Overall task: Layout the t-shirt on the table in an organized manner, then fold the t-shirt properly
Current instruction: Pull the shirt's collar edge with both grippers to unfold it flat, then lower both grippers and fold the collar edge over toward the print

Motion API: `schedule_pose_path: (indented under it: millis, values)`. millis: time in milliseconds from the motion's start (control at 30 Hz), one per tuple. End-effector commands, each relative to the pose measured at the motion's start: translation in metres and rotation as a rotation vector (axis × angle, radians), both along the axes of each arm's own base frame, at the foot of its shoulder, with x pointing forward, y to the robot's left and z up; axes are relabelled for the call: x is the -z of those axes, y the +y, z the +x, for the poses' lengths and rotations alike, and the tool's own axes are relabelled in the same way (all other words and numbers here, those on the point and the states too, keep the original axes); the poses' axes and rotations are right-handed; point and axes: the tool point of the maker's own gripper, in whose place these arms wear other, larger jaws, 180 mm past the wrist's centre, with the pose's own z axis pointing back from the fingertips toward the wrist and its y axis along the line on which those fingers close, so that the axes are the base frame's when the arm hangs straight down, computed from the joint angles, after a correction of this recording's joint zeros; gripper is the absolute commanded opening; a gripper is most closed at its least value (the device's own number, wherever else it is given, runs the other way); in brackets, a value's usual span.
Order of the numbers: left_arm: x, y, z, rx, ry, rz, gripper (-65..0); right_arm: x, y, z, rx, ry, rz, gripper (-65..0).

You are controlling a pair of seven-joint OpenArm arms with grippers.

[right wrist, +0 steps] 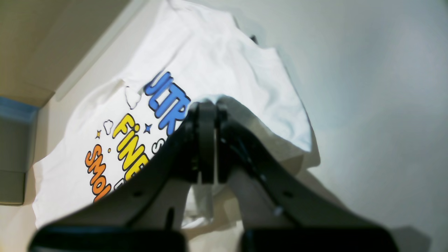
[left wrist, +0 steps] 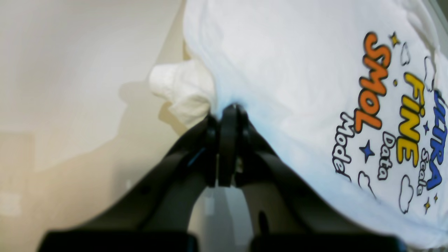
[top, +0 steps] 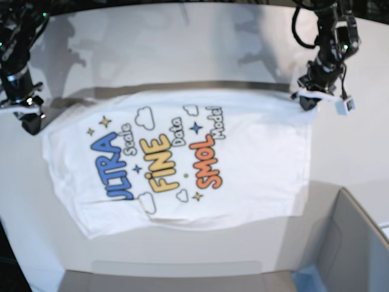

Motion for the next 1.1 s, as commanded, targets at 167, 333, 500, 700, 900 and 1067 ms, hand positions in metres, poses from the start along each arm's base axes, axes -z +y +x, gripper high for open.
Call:
schedule_pose_path:
  millis: [167, 333, 500, 700, 900, 1067]
  values:
    - [-0.016, -0.004, 0.022, 0.032, -0.022, -0.019, -65.0, -0.005, -0.017, 0.013, 0.034, -0.031, -0.005, -65.0]
    - [-0.021, -0.010, 0.043, 0.059, -0.008, -0.064, -65.0, 0.007, -0.024, 0.016, 0.048, -0.005, 0.018, -65.0]
    - [-0.025, -0.010, 0.055, 0.057, -0.016, -0.078, -65.0, 0.013, -0.037, 0.022, 0.065, 0.014, 0.023, -65.0]
    - [-0.020, -0.005, 0.067, 0.040, -0.010, -0.094, -65.0, 0.022, -0.047, 0.041, 0.058, 0.045, 0.032, -65.0]
    - [-0.011, 0.001, 0.081, 0.013, 0.012, -0.121, -65.0, 0.026, -0.044, 0.067, 0.034, 0.086, -0.059, -65.0]
    - [-0.013, 0.002, 0.087, 0.011, 0.004, -0.125, -65.0, 0.029, -0.038, 0.089, 0.015, 0.103, -0.090, -65.0]
